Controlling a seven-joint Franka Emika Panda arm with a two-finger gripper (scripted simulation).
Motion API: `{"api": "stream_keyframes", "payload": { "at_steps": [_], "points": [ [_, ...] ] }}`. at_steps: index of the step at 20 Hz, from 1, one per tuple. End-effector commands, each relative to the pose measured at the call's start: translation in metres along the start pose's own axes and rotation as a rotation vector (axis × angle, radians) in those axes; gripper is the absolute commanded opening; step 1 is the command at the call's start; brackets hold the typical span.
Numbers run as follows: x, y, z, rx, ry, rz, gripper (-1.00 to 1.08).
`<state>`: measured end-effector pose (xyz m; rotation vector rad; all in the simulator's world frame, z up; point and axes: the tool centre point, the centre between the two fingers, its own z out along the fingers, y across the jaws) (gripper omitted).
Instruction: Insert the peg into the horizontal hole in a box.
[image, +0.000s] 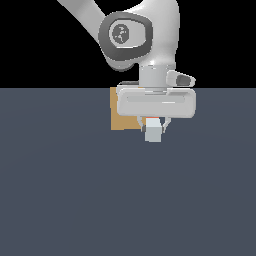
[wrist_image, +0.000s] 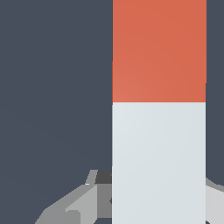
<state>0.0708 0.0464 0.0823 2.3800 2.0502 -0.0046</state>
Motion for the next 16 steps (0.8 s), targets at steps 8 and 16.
{"api": "stream_keyframes", "payload": {
  "at_steps": [8, 16],
  "points": [
    [0.078, -0.014, -0.020, -0.002, 0.002, -0.236, -1.00],
    [0.081, -0.016, -0.020, -0.002, 0.002, -0.246, -1.00]
  ]
}}
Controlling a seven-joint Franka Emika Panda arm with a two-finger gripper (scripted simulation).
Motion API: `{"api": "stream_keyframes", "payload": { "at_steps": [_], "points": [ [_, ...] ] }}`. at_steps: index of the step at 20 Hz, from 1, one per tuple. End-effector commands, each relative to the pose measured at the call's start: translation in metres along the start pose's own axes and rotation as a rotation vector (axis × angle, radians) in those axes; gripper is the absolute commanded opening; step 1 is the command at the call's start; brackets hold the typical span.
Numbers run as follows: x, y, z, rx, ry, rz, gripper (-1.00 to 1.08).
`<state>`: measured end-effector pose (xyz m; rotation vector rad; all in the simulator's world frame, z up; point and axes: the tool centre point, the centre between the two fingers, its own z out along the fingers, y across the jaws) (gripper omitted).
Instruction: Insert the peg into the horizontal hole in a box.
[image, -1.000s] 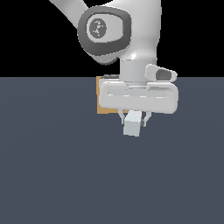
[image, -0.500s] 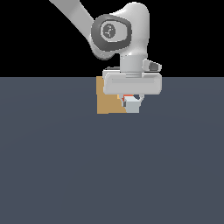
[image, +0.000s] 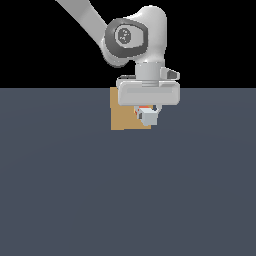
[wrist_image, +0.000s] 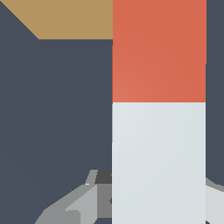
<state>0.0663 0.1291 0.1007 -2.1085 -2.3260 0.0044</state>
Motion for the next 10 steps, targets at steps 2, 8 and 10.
{"api": "stream_keyframes", "payload": {
  "at_steps": [2, 8, 10],
  "points": [
    [-0.0004, 0.0000, 0.0000, 0.000, 0.000, 0.001, -1.00],
    [-0.0012, 0.0008, -0.0019, -0.003, 0.000, 0.000, -1.00],
    [0.0007, 0.0007, -0.0019, -0.003, 0.000, 0.000, -1.00]
  ]
}}
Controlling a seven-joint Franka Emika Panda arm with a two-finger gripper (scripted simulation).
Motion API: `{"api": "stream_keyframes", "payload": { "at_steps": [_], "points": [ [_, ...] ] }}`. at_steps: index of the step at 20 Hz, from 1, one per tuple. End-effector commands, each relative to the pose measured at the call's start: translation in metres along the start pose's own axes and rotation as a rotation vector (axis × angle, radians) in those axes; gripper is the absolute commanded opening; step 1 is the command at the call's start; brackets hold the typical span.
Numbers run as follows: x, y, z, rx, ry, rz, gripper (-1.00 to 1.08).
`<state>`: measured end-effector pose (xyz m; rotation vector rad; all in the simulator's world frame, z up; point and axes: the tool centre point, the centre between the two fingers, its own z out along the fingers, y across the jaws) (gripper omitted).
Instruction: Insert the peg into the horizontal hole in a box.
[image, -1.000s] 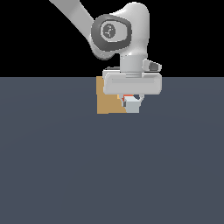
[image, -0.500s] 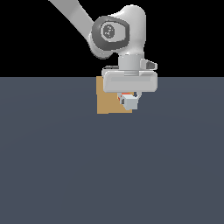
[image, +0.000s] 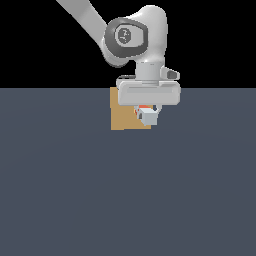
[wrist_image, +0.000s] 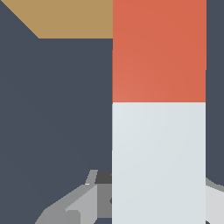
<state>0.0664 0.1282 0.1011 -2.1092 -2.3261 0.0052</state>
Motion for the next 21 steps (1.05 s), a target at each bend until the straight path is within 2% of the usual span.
{"api": "stream_keyframes", "payload": {
  "at_steps": [1, 5, 14, 21],
  "points": [
    [0.004, 0.001, -0.001, -0.003, 0.000, -0.001, -1.00],
    [0.023, 0.000, -0.002, -0.003, 0.001, -0.001, -1.00],
    [0.093, 0.000, -0.004, -0.006, 0.001, -0.001, -1.00],
    [0.106, 0.002, -0.004, -0.007, 0.001, -0.001, -1.00]
  ]
}}
